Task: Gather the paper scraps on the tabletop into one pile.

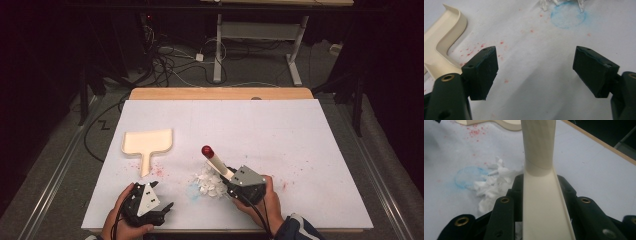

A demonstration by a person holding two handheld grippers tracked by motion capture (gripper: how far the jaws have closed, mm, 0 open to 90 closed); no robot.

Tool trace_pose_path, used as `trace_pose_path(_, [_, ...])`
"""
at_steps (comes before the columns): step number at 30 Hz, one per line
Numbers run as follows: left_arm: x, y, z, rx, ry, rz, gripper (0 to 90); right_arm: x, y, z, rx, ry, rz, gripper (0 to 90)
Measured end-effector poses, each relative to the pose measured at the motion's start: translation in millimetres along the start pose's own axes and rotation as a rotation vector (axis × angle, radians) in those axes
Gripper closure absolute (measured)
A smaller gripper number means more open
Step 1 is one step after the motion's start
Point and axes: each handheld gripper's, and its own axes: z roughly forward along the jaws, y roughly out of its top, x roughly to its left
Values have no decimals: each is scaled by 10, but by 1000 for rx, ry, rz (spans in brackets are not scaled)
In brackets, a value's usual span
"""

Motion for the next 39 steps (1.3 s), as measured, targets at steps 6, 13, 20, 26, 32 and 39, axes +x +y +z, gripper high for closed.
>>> trace_pose_path(6, [1,-12,-3,2,1,-4,196,-72,84,-2,-38,0,35,674])
trace_pose_path(13, [-3,-13,-16,4,2,-2,196,-304,90,-167,-77,0,100,675])
trace_pose_path(20, [-4,-20,-20,1,3,-6,196,-621,71,-537,-103,44,119,675])
trace_pose_path(26, [-5,-19,-23,3,1,-4,196,-714,-121,-842,-76,124,98,676])
trace_pose_path(32, [-18,-4,-17,4,0,1,196,-621,-417,-921,-5,214,88,676])
trace_pose_path(39, [-29,13,8,9,-6,9,196,-454,-477,-841,-41,298,72,676])
